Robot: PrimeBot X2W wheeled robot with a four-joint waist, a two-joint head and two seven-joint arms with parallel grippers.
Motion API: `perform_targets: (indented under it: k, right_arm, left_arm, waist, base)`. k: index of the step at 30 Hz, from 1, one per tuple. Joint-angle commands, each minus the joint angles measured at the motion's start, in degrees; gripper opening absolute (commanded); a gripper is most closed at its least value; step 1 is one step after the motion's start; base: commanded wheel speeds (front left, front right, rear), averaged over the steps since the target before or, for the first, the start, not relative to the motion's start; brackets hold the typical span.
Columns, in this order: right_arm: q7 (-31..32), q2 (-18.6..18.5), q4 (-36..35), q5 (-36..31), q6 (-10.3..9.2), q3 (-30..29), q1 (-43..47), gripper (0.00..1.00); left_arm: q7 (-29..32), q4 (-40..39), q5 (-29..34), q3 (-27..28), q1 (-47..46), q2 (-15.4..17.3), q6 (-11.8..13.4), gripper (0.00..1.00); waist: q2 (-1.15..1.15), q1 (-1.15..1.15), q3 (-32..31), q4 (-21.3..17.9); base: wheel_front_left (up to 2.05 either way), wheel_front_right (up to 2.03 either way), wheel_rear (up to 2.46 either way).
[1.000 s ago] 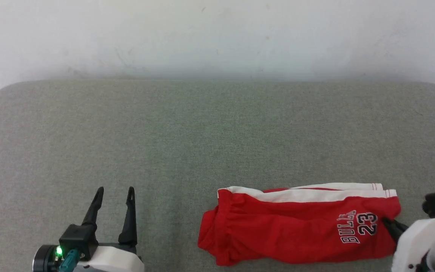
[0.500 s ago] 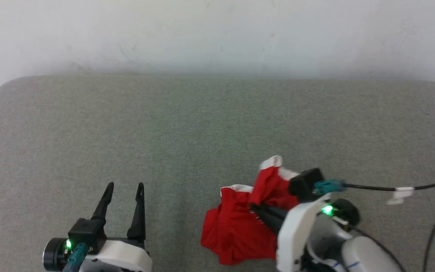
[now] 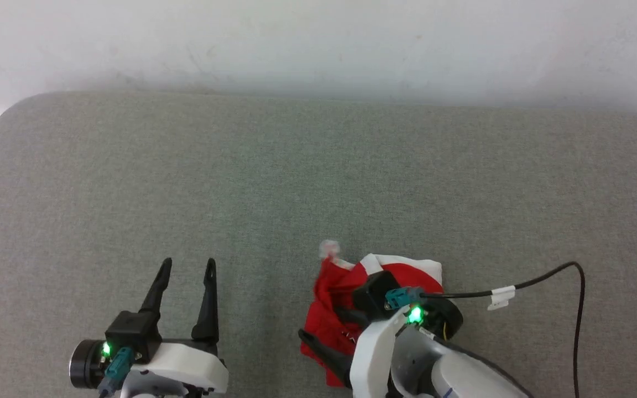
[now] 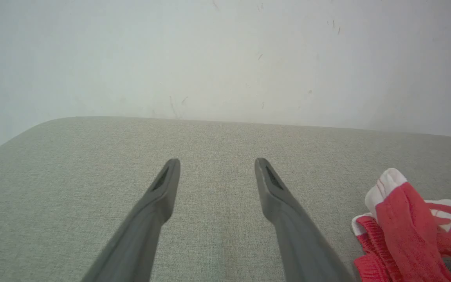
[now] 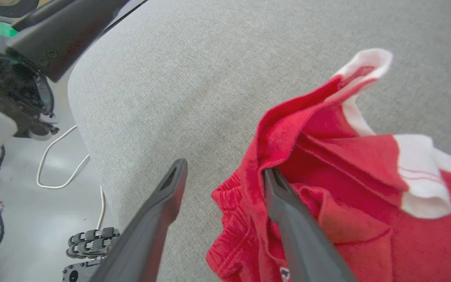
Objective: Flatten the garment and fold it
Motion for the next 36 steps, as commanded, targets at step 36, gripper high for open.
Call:
perform_targets:
  k: [36]
  right_arm:
    - [-10.17, 0.01, -22.55, -14.45, -0.04, -46.12, 23.84, 1.00]
  left_arm:
    - [-0.27, 0.75, 1.47, 4.39, 2.05, -1.20, -0.16, 1.00]
  waist:
    - [0.00, 0.00, -3.93, -4.80]
  base:
    - [0.00, 0.00, 0.00]
